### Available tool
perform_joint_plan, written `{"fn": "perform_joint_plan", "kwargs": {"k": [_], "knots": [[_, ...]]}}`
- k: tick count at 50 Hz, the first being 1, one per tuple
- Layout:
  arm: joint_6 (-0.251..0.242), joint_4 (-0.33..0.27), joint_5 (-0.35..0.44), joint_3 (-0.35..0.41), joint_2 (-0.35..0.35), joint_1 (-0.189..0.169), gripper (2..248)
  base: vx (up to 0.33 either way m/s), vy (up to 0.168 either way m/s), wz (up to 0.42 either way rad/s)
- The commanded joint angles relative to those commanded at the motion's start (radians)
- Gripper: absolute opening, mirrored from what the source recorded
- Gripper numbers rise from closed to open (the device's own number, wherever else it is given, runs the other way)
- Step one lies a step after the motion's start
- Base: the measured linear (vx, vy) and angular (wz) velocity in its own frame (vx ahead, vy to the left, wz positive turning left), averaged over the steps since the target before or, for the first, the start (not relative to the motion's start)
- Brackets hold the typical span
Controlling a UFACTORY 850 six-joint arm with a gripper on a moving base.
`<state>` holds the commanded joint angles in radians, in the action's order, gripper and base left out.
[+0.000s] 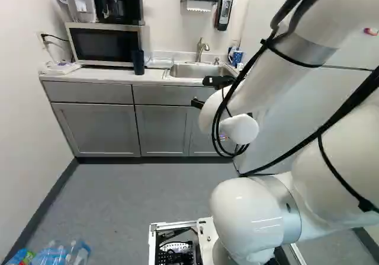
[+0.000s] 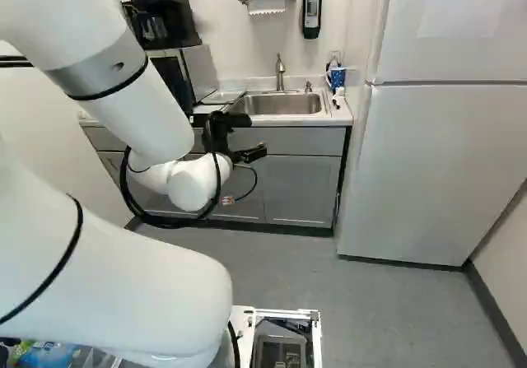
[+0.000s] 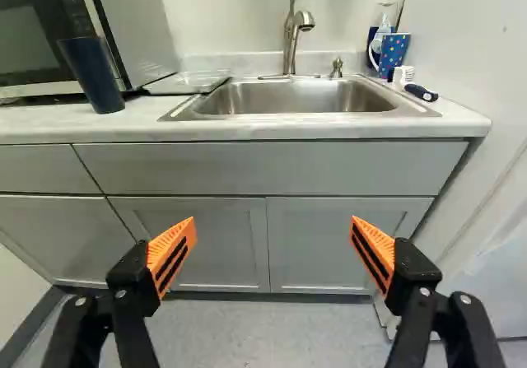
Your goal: Rinse the cup and place it in the tray
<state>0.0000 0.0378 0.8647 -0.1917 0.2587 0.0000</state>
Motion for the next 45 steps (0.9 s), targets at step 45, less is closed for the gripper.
{"fn": "perform_joint_plan", "kwargs": {"k": [45], "knots": [[0.000, 0.000, -0.085, -0.162, -0.059, 0.000, 247, 0.000, 0.000, 0.000]]}}
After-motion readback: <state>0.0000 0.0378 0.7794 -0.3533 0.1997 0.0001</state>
